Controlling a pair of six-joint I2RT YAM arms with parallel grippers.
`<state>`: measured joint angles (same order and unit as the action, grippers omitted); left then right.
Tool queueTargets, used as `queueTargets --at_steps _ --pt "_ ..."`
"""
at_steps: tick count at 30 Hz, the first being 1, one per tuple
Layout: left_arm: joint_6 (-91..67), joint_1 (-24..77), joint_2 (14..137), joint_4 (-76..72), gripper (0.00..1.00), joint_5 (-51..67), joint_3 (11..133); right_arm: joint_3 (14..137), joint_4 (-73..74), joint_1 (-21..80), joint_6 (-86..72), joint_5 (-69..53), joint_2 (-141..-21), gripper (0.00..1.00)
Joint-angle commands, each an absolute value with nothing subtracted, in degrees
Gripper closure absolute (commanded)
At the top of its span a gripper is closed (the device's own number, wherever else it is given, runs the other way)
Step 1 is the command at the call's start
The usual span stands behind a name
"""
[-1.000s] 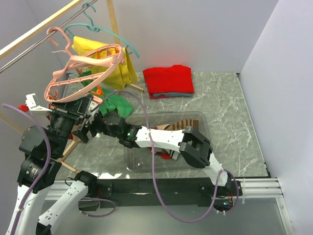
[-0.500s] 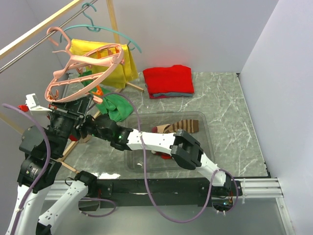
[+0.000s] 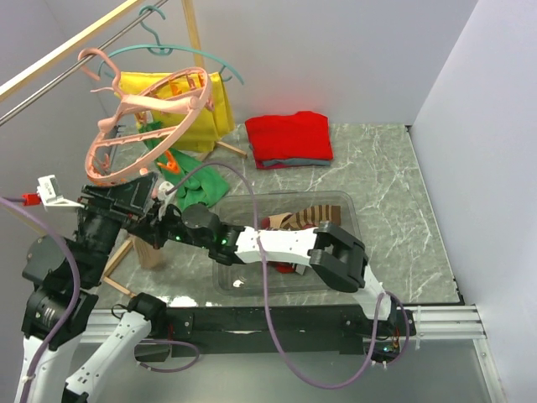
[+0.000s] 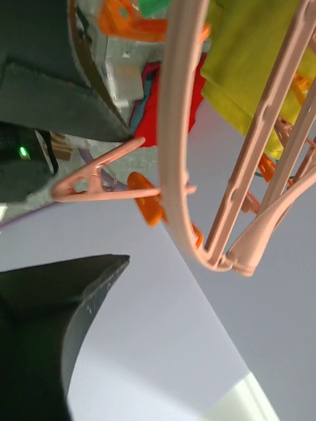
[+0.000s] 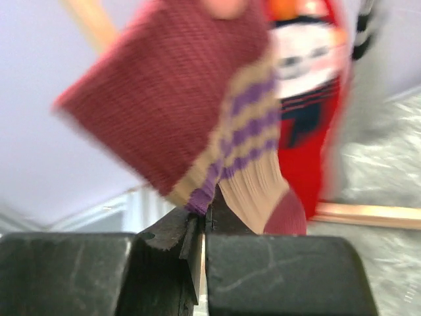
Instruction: Remove the socks clipped to the hanger
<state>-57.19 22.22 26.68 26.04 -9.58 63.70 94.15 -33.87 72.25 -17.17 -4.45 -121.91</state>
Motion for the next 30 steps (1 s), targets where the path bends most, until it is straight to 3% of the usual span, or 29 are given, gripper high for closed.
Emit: queueTargets --at_steps 1,3,7,15,21,30 --pt "-48.8 22.3 24.4 29.9 0.25 -4.8 64.9 91.9 -37.5 72.7 -21.3 -8.8 -113.9 1.0" --pt "-45.5 22.3 23.8 31.8 0.21 -3.0 66.4 90.8 -36.3 72.5 -21.3 -9.1 -112.2 1.0" --pt "-41.0 22.3 22.8 39.4 0.26 -5.3 70.7 88.9 -34.3 72.3 -20.7 -9.6 -110.6 1.0" --pt "-36.0 22.3 17.7 52.5 0.32 -22.5 74.9 86.9 -32.7 70.6 -21.2 -13.0 -109.1 1.0" --pt "-40.9 22.3 17.6 58.8 0.41 -37.3 76.9 85.2 -30.9 70.0 -20.3 -15.1 -107.4 1.0" --pt "-49.4 26.6 25.3 57.9 0.38 -35.5 75.2 82.8 -26.7 69.5 -16.4 -17.8 -103.3 1.0"
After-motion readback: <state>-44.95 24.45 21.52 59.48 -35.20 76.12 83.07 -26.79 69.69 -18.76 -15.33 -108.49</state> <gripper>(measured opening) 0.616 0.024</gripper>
